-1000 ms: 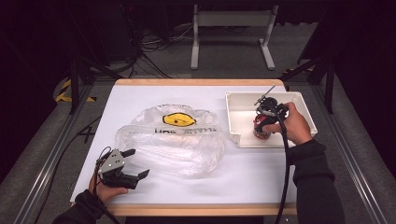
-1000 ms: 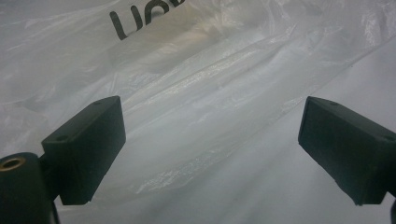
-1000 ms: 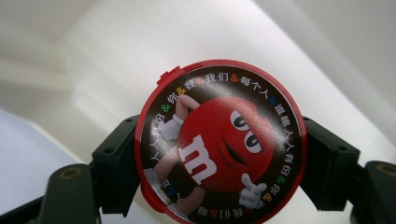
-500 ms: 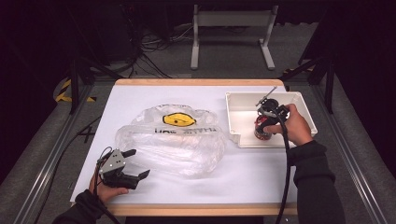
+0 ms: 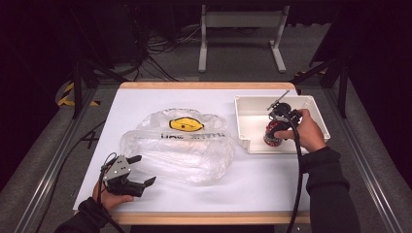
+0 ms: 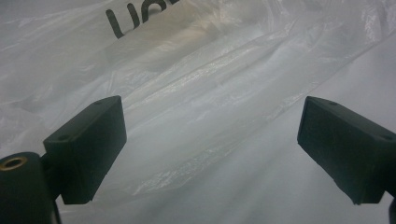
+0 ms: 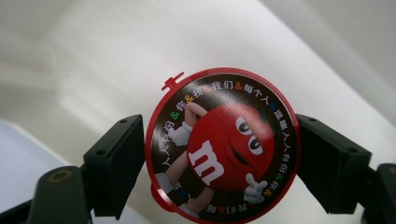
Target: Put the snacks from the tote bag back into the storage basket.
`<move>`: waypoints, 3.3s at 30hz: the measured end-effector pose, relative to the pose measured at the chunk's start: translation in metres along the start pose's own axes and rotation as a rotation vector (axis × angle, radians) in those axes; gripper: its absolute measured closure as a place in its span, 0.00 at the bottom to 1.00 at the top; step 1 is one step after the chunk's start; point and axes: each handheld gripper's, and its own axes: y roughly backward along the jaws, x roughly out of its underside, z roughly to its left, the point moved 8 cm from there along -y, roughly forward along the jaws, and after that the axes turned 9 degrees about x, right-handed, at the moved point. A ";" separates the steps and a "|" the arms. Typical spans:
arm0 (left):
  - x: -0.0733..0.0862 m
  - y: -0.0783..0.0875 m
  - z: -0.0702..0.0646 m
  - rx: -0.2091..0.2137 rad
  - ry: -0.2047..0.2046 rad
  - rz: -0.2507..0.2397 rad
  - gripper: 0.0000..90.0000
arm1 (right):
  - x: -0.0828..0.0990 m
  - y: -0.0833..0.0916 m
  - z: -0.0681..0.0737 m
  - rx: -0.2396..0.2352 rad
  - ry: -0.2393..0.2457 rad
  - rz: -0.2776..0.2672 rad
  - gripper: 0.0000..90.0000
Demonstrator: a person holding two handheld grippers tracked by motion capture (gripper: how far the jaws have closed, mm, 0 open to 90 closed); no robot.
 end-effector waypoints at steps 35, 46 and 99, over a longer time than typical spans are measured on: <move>0.000 0.000 0.000 0.002 -0.001 0.000 0.09 | 0.001 0.026 0.009 0.028 0.051 -0.058 0.22; 0.000 0.000 0.000 0.002 -0.001 0.002 0.09 | 0.006 0.030 0.013 0.042 0.068 -0.079 0.22; 0.000 -0.001 0.000 -0.004 -0.003 0.007 0.09 | 0.073 0.039 0.047 0.057 0.099 -0.355 0.16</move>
